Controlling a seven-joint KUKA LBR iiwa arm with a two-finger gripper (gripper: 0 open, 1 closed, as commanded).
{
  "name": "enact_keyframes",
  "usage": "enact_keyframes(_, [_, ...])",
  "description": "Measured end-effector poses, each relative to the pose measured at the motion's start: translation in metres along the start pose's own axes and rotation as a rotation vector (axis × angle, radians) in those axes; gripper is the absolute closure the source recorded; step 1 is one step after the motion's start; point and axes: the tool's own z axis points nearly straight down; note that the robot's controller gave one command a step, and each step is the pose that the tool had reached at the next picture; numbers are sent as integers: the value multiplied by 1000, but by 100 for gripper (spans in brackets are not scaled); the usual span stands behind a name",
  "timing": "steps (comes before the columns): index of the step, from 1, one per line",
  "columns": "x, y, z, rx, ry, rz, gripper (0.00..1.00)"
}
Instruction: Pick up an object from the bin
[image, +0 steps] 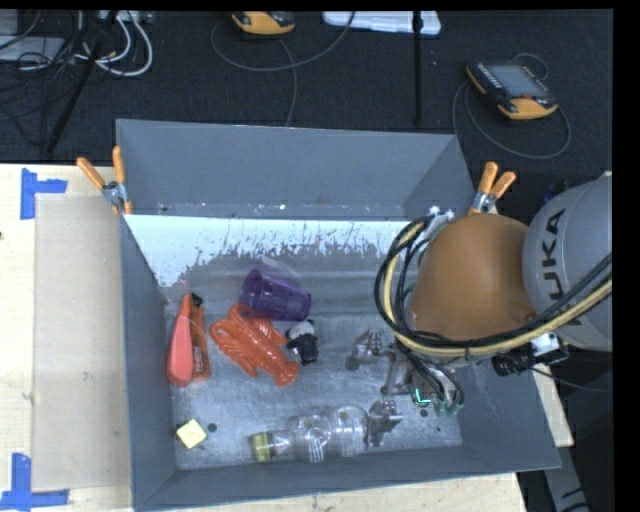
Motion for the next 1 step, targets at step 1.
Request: enact_keyframes(1, [-2,0,-3,0,-8,2,0])
